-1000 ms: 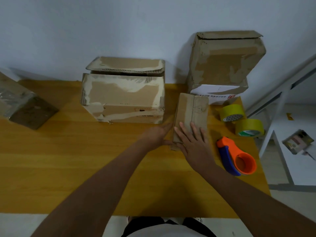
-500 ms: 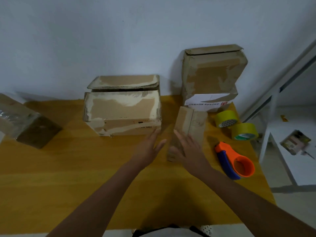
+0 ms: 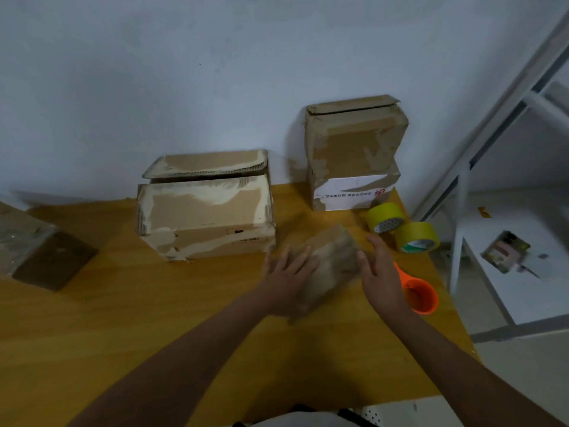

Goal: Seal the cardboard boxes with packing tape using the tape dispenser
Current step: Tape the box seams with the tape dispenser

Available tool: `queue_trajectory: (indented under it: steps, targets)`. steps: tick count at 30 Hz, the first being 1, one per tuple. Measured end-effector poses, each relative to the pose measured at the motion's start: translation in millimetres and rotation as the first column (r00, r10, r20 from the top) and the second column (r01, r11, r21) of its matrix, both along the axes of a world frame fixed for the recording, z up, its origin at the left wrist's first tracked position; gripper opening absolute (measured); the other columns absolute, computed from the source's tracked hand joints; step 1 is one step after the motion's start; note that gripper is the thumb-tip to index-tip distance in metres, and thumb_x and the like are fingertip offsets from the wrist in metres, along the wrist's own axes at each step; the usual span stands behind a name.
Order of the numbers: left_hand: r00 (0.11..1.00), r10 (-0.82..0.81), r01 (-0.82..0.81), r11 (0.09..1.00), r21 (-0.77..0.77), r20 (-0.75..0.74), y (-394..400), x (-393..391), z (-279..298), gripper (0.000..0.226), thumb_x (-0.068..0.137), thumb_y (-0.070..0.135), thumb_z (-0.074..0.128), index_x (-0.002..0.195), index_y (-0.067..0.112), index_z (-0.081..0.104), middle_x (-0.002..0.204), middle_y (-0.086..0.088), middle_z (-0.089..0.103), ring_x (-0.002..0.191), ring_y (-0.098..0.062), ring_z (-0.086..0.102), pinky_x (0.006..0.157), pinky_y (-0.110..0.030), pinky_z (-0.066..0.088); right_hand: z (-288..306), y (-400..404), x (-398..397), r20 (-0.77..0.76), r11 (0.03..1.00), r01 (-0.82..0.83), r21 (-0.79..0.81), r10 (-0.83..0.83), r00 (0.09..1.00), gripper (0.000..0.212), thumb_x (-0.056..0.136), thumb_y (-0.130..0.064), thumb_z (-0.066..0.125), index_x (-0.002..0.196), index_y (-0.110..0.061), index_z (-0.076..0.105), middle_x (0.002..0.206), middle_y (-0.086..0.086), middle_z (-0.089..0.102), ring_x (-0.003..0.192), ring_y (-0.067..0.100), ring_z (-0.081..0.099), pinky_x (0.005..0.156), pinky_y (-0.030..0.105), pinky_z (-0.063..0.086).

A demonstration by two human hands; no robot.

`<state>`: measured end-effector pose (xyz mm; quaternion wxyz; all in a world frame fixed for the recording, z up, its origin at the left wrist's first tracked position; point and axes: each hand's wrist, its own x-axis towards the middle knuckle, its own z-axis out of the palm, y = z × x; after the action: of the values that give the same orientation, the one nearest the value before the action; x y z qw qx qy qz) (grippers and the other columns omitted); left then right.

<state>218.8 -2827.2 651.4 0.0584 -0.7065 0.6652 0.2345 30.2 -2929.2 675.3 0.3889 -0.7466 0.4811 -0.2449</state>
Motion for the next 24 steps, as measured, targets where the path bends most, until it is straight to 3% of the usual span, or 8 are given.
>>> queue_trajectory:
  steps: [4,6,9,12,14,16,18,24]
  targets:
    - [0.978,-0.123,0.144,0.982,-0.12,0.166,35.3,35.2,2.6,0.099,0.088,0.016,0.064,0.154,0.043,-0.005,0.158,0.016,-0.027,0.145,-0.028,-0.03,0.111,-0.056,-0.023,-9.3,1.4,3.2,-0.097,0.984,-0.144,0.102,0.153,0.983,0.052,0.101,-0.024,0.048,0.149,-0.013,0.032,0.158,0.006,0.026,0.146,0.023,0.024,0.117,0.038,0.025]
    - [0.987,0.01,0.033,0.963,-0.266,0.158,48.1,34.4,-0.2,0.091,0.089,0.003,0.056,0.156,0.039,0.007,0.159,0.012,-0.024,0.149,-0.029,-0.023,0.118,-0.054,-0.015,-14.9,7.4,4.8,-0.154,0.954,-0.258,0.151,0.28,0.947,0.051,0.1,-0.021,0.051,0.148,-0.014,0.035,0.155,0.006,0.033,0.141,0.023,0.033,0.113,0.036,0.032]
    - [0.942,0.323,-0.332,0.862,-0.384,-0.09,78.6,24.4,-13.3,0.074,0.096,0.012,0.053,0.157,0.032,0.015,0.164,0.003,-0.02,0.151,-0.028,-0.016,0.122,-0.053,0.006,-21.1,13.8,3.3,-0.175,0.943,-0.316,0.101,0.33,0.928,0.051,0.097,-0.021,0.057,0.144,-0.015,0.039,0.147,0.005,0.041,0.132,0.022,0.042,0.105,0.032,0.037]
    - [0.7,0.551,-0.695,0.672,-0.256,-0.454,99.0,0.3,-18.6,0.073,0.098,0.038,0.055,0.157,0.029,0.013,0.165,-0.004,-0.011,0.151,-0.029,0.006,0.116,-0.049,0.031,-23.1,19.4,-1.3,-0.193,0.96,-0.246,0.133,0.269,0.944,0.056,0.095,-0.03,0.061,0.145,-0.019,0.039,0.144,0.003,0.043,0.13,0.021,0.044,0.106,0.036,0.04]
    - [0.508,0.53,-0.762,0.645,-0.067,-0.679,95.7,-17.5,-14.4,0.085,0.089,0.049,0.058,0.157,0.032,0.009,0.165,0.002,-0.005,0.146,-0.027,0.026,0.108,-0.044,0.045,-26.3,29.4,-5.1,-0.222,0.963,-0.229,0.141,0.256,0.941,0.061,0.092,-0.036,0.064,0.145,-0.018,0.039,0.142,0.003,0.046,0.128,0.021,0.045,0.105,0.039,0.042]
    - [0.415,0.471,-0.745,0.667,0.007,-0.778,83.8,-28.9,-10.5,0.098,0.082,0.053,0.064,0.157,0.032,0.004,0.163,0.009,-0.002,0.143,-0.021,0.035,0.099,-0.031,0.052,-31.2,42.6,-11.0,-0.238,0.966,-0.229,0.12,0.252,0.938,0.062,0.092,-0.038,0.063,0.145,-0.017,0.04,0.14,0.003,0.048,0.127,0.02,0.046,0.103,0.039,0.042]
    - [0.421,0.462,-0.718,0.695,0.024,-0.78,70.6,-33.4,-8.8,0.107,0.08,0.053,0.068,0.158,0.03,0.0,0.163,0.011,-0.007,0.146,-0.02,0.029,0.099,-0.026,0.052,-36.9,53.2,-19.1,-0.229,0.974,-0.195,0.117,0.218,0.949,0.061,0.093,-0.038,0.061,0.146,-0.017,0.039,0.14,0.003,0.048,0.126,0.021,0.046,0.101,0.041,0.044]
    - [0.529,0.375,-0.623,0.781,-0.049,-0.761,44.1,-32.6,-9.3,0.086,0.094,0.031,0.065,0.158,0.026,0.008,0.164,0.01,-0.009,0.151,-0.02,0.013,0.112,-0.045,0.04,-42.7,68.6,-28.0,-0.196,0.978,-0.121,0.171,0.154,0.969,0.074,0.093,-0.039,0.061,0.153,-0.018,0.023,0.149,0.004,0.036,0.133,0.023,0.039,0.101,0.046,0.046]
